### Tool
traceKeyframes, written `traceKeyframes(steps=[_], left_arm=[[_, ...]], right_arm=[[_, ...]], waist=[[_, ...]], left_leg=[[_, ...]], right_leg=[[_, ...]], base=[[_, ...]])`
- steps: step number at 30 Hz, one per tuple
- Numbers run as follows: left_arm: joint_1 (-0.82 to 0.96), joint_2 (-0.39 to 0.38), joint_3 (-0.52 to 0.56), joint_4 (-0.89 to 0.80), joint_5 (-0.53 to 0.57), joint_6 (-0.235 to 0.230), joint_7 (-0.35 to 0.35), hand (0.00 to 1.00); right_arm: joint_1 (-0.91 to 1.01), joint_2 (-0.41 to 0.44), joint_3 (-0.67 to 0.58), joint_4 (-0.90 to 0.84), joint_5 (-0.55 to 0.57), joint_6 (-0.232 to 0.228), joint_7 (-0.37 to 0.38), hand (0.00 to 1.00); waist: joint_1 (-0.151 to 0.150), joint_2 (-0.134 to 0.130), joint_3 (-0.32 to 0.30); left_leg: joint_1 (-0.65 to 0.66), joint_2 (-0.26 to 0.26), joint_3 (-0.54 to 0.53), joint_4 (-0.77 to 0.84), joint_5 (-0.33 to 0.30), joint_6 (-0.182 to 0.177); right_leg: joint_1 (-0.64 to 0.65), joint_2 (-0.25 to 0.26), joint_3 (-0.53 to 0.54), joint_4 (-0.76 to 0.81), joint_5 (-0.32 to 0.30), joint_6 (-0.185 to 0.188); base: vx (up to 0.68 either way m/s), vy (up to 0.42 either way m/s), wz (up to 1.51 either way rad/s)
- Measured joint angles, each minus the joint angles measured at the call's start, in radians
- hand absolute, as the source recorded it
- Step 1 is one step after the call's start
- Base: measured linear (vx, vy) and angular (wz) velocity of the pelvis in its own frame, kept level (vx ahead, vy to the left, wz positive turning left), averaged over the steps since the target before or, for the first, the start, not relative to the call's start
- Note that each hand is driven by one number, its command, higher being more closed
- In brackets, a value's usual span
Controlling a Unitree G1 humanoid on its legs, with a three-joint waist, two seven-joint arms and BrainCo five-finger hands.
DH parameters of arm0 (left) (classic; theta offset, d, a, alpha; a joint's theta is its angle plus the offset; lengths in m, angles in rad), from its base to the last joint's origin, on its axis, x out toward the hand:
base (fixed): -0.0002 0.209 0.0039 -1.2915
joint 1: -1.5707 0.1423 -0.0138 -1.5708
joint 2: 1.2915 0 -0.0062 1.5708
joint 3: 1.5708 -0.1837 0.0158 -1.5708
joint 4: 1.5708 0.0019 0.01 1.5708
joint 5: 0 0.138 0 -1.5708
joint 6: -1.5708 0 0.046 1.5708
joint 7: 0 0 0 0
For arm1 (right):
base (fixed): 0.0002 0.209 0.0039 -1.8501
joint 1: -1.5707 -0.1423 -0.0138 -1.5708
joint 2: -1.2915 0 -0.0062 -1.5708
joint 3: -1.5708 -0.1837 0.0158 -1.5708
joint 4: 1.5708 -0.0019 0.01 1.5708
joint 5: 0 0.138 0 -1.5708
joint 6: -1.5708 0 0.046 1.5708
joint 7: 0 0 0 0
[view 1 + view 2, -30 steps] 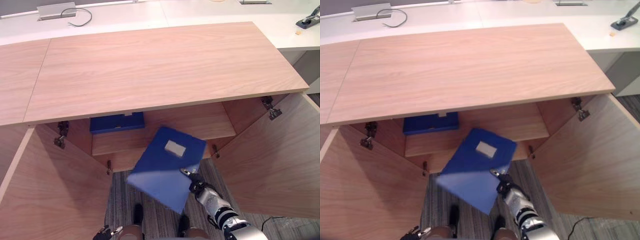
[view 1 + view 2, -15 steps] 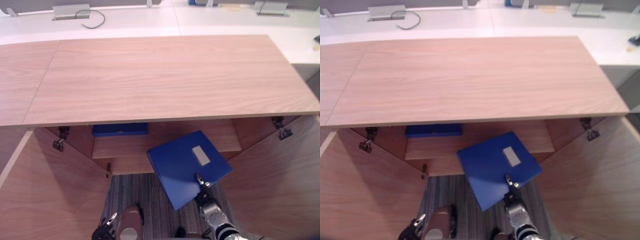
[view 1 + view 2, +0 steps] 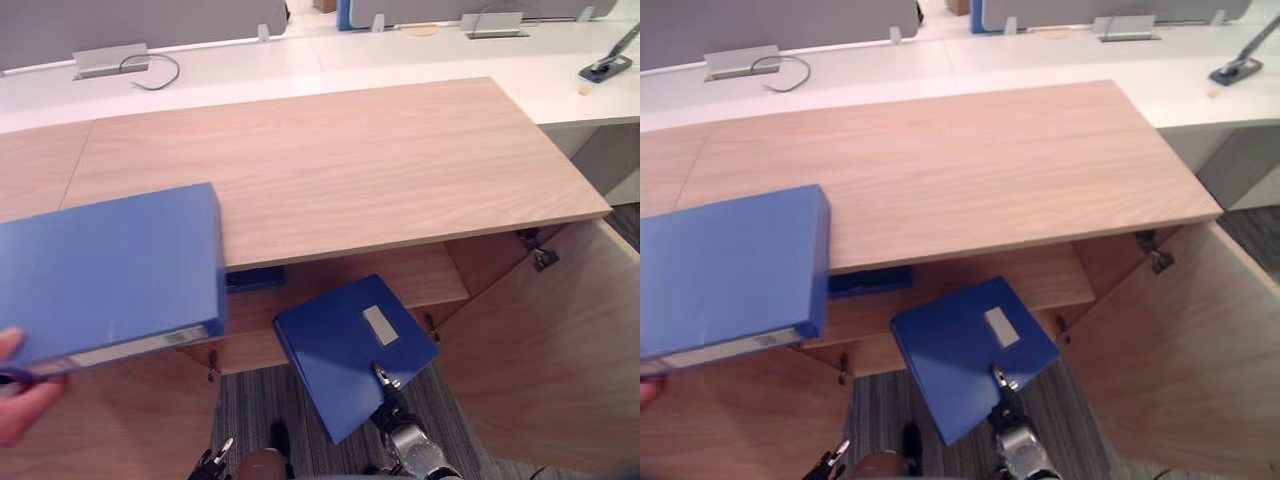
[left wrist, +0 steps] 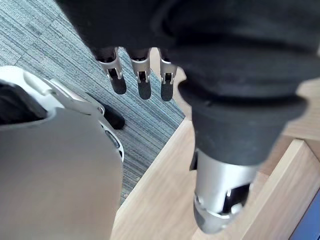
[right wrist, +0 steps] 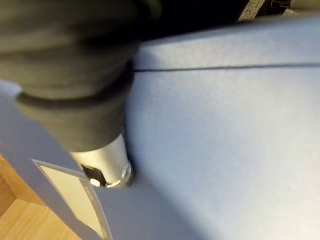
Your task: Walk over to the cabinet, pick up the folder, carry it to the office cabinet, place the folder inside the office cabinet, then close the office cabinet door
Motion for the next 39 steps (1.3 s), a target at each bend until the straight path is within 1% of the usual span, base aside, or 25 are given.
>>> traceKeyframes(steps=[1,2,3,4,6,7,8,9,10,11,12,13,16,19,20,23,25,27,29,31,32,33,34,36,39], left_arm=[[-0.001,0.000,-0.004,0.005,0.003,0.000,-0.003,0.00],[-0.001,0.001,-0.009,0.016,0.027,-0.001,-0.006,0.00],[-0.001,0.002,-0.010,0.019,0.031,-0.001,-0.005,0.00],[0.000,0.006,-0.014,0.026,0.034,-0.002,-0.005,0.00],[0.003,0.009,-0.012,0.026,0.039,-0.002,-0.004,0.00],[0.006,0.012,-0.013,0.024,0.042,-0.003,-0.004,0.00],[0.006,0.015,-0.015,0.023,0.043,-0.003,-0.004,0.00],[0.013,0.027,-0.020,0.025,0.047,-0.001,-0.005,0.00],[0.019,0.034,-0.014,0.030,0.046,-0.001,-0.004,0.00],[0.022,0.022,-0.015,0.030,0.046,-0.001,-0.004,0.00],[0.038,-0.002,-0.013,0.032,0.046,-0.002,-0.005,0.00],[0.051,-0.011,-0.013,0.043,0.046,0.000,-0.006,0.00],[0.049,-0.013,-0.009,0.063,0.050,-0.002,-0.008,0.00],[0.034,-0.011,-0.009,0.065,0.055,-0.007,-0.012,0.00],[0.030,-0.011,-0.011,0.065,0.060,-0.010,-0.014,0.00],[0.021,-0.008,-0.033,0.051,0.065,-0.017,-0.023,0.00],[0.008,-0.007,-0.035,0.047,0.065,-0.022,-0.024,0.00],[0.004,-0.009,-0.033,0.025,0.066,-0.026,-0.024,0.00],[0.000,-0.009,-0.032,0.002,0.066,-0.028,-0.023,0.00],[0.000,-0.013,-0.028,-0.023,0.066,-0.030,-0.020,0.00],[0.000,-0.014,-0.028,-0.030,0.066,-0.031,-0.020,0.00],[0.000,-0.015,-0.028,-0.047,0.066,-0.031,-0.017,0.00],[0.000,-0.017,-0.029,-0.064,0.066,-0.031,-0.011,0.00],[0.000,-0.021,-0.028,-0.086,0.063,-0.032,-0.004,0.00],[-0.004,-0.035,-0.030,-0.123,0.058,-0.034,0.006,0.00]], right_arm=[[-0.001,-0.006,0.000,0.000,-0.008,0.003,0.004,1.00],[0.004,-0.018,0.000,-0.003,-0.022,0.011,0.012,1.00],[0.008,-0.021,0.000,-0.005,-0.024,0.014,0.017,1.00],[0.012,-0.022,0.001,-0.004,-0.024,0.018,0.020,1.00],[0.010,-0.022,0.006,-0.006,-0.026,0.030,0.030,1.00],[0.009,-0.029,0.021,-0.016,-0.026,0.031,0.037,1.00],[0.008,-0.032,0.028,-0.023,-0.027,0.033,0.043,1.00],[0.007,-0.030,0.038,-0.034,-0.028,0.040,0.053,1.00],[0.002,-0.037,0.041,-0.043,-0.022,0.049,0.072,1.00],[-0.002,-0.048,0.041,-0.042,-0.021,0.051,0.079,1.00],[-0.011,-0.075,0.058,-0.042,-0.021,0.052,0.083,1.00],[-0.016,-0.095,0.072,-0.052,-0.022,0.051,0.089,1.00],[-0.013,-0.128,0.078,-0.102,-0.021,0.051,0.093,1.00],[-0.013,-0.161,0.077,-0.151,-0.021,0.050,0.109,1.00],[-0.015,-0.175,0.073,-0.167,-0.022,0.049,0.112,1.00],[-0.038,-0.181,0.031,-0.220,-0.021,0.040,0.114,1.00],[-0.079,-0.178,0.011,-0.259,-0.017,0.017,0.111,1.00],[-0.139,-0.164,-0.021,-0.329,-0.013,-0.002,0.094,1.00],[-0.216,-0.146,-0.064,-0.410,0.010,-0.042,0.071,1.00],[-0.335,-0.126,-0.123,-0.460,0.042,-0.104,0.029,1.00],[-0.368,-0.129,-0.131,-0.467,0.043,-0.117,0.015,1.00],[-0.428,-0.138,-0.149,-0.472,0.044,-0.144,-0.023,1.00],[-0.482,-0.149,-0.174,-0.472,0.045,-0.150,-0.062,1.00],[-0.562,-0.168,-0.207,-0.471,0.058,-0.169,-0.107,1.00],[-0.710,-0.181,-0.301,-0.460,0.063,-0.199,-0.176,1.00]], waist=[[-0.002,0.005,0.003],[-0.008,0.025,0.005],[-0.009,0.026,0.006],[-0.006,0.026,0.006],[-0.006,0.026,0.005],[-0.006,0.025,0.005],[-0.004,0.021,0.004],[-0.001,-0.004,0.003],[-0.002,-0.016,0.008],[0.001,0.005,0.014],[0.008,0.033,0.017],[0.005,0.052,0.021],[-0.005,0.065,0.027],[-0.013,0.068,0.054],[-0.013,0.070,0.062],[-0.020,0.071,0.100],[-0.017,0.071,0.133],[-0.012,0.072,0.148],[-0.011,0.076,0.174],[-0.001,0.079,0.187],[0.003,0.080,0.193],[0.008,0.081,0.202],[0.014,0.084,0.211],[0.019,0.087,0.221],[0.024,0.112,0.244]], left_leg=[[-0.003,0.013,0.000,0.019,-0.009,0.006],[-0.016,0.035,-0.001,0.055,-0.036,0.029],[-0.023,0.036,-0.005,0.079,-0.051,0.032],[-0.047,0.038,-0.018,0.136,-0.089,0.019],[-0.109,0.047,-0.055,0.226,-0.127,0.009],[-0.159,0.049,-0.084,0.278,-0.142,-0.003],[-0.183,0.048,-0.098,0.301,-0.147,-0.009],[-0.217,0.034,-0.115,0.334,-0.153,-0.023],[-0.247,0.025,-0.139,0.377,-0.161,-0.041],[-0.253,0.033,-0.155,0.393,-0.164,-0.050],[-0.264,0.058,-0.176,0.403,-0.167,-0.058],[-0.264,0.076,-0.188,0.397,-0.163,-0.077],[-0.264,0.083,-0.227,0.375,-0.157,-0.099],[-0.265,0.077,-0.233,0.375,-0.155,-0.099],[-0.265,0.067,-0.235,0.375,-0.155,-0.098],[-0.261,0.021,-0.258,0.386,-0.154,-0.097],[-0.264,0.001,-0.259,0.401,-0.156,-0.095],[-0.299,-0.010,-0.254,0.429,-0.165,-0.081],[-0.346,-0.019,-0.251,0.465,-0.173,-0.076],[-0.393,-0.022,-0.239,0.495,-0.178,-0.076],[-0.404,-0.022,-0.236,0.502,-0.177,-0.076],[-0.425,-0.024,-0.232,0.516,-0.177,-0.074],[-0.454,-0.025,-0.229,0.529,-0.174,-0.070],[-0.504,-0.031,-0.229,0.549,-0.172,-0.068],[-0.580,-0.035,-0.229,0.592,-0.173,-0.060]], right_leg=[[-0.027,-0.007,0.000,0.060,0.003,0.004],[-0.059,-0.029,-0.013,0.148,-0.019,-0.025],[-0.065,-0.059,-0.032,0.169,-0.039,-0.035],[-0.088,-0.119,-0.039,0.192,-0.054,-0.022],[-0.106,-0.171,-0.033,0.167,-0.049,-0.016],[-0.123,-0.187,-0.027,0.134,-0.033,-0.005],[-0.129,-0.188,-0.027,0.114,-0.021,0.004],[-0.132,-0.188,-0.030,0.070,-0.018,0.011],[-0.131,-0.184,-0.022,0.052,-0.001,0.114],[-0.132,-0.173,-0.033,0.058,-0.011,0.102],[-0.138,-0.140,-0.034,0.051,-0.015,0.093],[-0.141,-0.117,-0.035,0.047,-0.017,0.087],[-0.154,-0.094,-0.040,0.053,-0.015,0.080],[-0.155,-0.103,-0.054,0.074,-0.024,0.083],[-0.154,-0.114,-0.060,0.088,-0.028,0.088],[-0.161,-0.174,-0.078,0.168,-0.059,0.096],[-0.169,-0.203,-0.080,0.211,-0.075,0.095],[-0.213,-0.228,-0.080,0.258,-0.099,0.099],[-0.266,-0.255,-0.074,0.315,-0.119,0.097],[-0.328,-0.275,-0.058,0.367,-0.131,0.096],[-0.340,-0.278,-0.054,0.378,-0.132,0.095],[-0.369,-0.288,-0.049,0.399,-0.136,0.096],[-0.398,-0.294,-0.045,0.418,-0.137,0.095],[-0.451,-0.303,-0.036,0.444,-0.139,0.095],[-0.523,-0.314,-0.025,0.478,-0.139,0.095]], base=[[-0.10,0.011,-0.12],[-0.10,0.003,-0.01],[-0.15,0.015,0.08],[-0.12,0.012,0.12],[-0.12,-0.075,0.37],[-0.10,-0.174,0.55],[-0.08,-0.235,0.57],[-0.07,-0.296,0.58],[-0.05,-0.276,0.51],[-0.02,-0.227,0.17],[0.00,-0.160,-0.15],[0.01,-0.118,-0.23],[0.07,-0.113,-0.08],[0.10,-0.023,0.09],[0.11,0.019,0.16],[0.08,0.040,0.28],[-0.03,0.038,0.16],[-0.10,0.030,0.07],[-0.15,0.023,0.09],[-0.15,0.030,0.01],[-0.11,0.012,-0.01],[-0.12,0.008,0.02],[-0.09,0.004,0.04],[-0.07,-0.001,0.06],[-0.06,-0.001,0.05]])
